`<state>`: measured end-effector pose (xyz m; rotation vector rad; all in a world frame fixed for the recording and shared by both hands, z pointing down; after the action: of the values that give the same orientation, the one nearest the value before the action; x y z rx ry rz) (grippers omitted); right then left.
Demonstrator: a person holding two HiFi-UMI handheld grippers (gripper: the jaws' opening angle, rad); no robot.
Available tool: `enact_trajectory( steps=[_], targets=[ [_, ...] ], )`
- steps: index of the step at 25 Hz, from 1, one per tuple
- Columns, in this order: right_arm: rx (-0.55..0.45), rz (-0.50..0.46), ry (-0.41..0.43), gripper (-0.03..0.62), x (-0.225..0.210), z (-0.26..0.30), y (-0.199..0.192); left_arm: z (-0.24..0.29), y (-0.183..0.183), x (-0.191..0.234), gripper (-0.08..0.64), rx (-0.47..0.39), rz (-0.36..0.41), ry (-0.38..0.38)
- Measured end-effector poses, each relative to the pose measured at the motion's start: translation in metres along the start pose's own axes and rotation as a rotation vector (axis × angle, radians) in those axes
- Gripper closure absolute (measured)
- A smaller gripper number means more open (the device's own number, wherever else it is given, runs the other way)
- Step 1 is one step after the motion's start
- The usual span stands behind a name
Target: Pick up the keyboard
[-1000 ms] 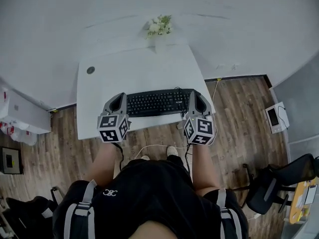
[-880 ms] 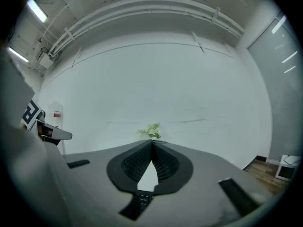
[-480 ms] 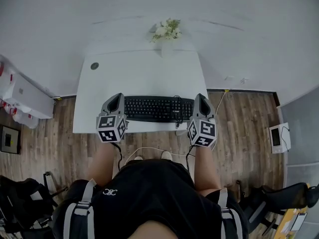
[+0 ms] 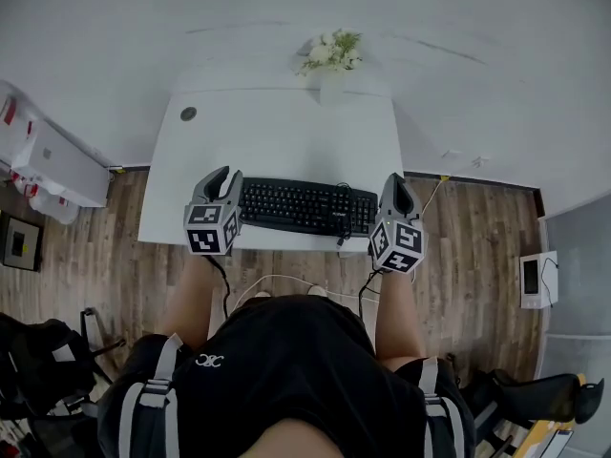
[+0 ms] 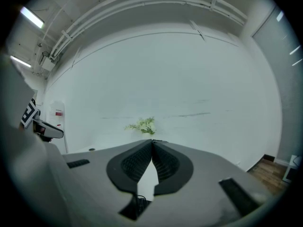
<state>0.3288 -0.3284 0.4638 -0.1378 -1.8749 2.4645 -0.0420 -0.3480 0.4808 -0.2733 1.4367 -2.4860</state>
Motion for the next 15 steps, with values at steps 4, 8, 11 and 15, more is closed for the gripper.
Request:
enact_trajectory(
  steps=[4,8,11,15],
  targets=[
    [0.040,0.009,0.007,0.506,-0.008,0.012,-0.013,0.011,-0.013,0.012,0.402,0.057,0.009,0.022],
    [0.102,0.003,-0.015,0.506,-0.016,0.022,-0.034,0.024,-0.031,0.024,0.396,0.118,0.004,0.039],
    [0.166,0.003,-0.021,0.506,-0.020,0.028,-0.053,0.036,-0.045,0.028,0.393,0.175,0.004,0.032],
    [0.271,0.002,-0.014,0.506,-0.025,0.040,-0.083,0.054,-0.063,0.034,0.393,0.247,-0.038,0.010]
  ],
)
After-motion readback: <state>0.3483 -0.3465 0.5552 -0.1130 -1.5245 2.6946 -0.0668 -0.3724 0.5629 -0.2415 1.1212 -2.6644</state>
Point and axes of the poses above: the fingertips, and each gripper's own axes: z forward along the fingers, x to its left, y out of its top, the point moved 6 cm from there along -z, backward along the fingers, and after that the axes turned 8 degrees about x, right-handed, at the moved point
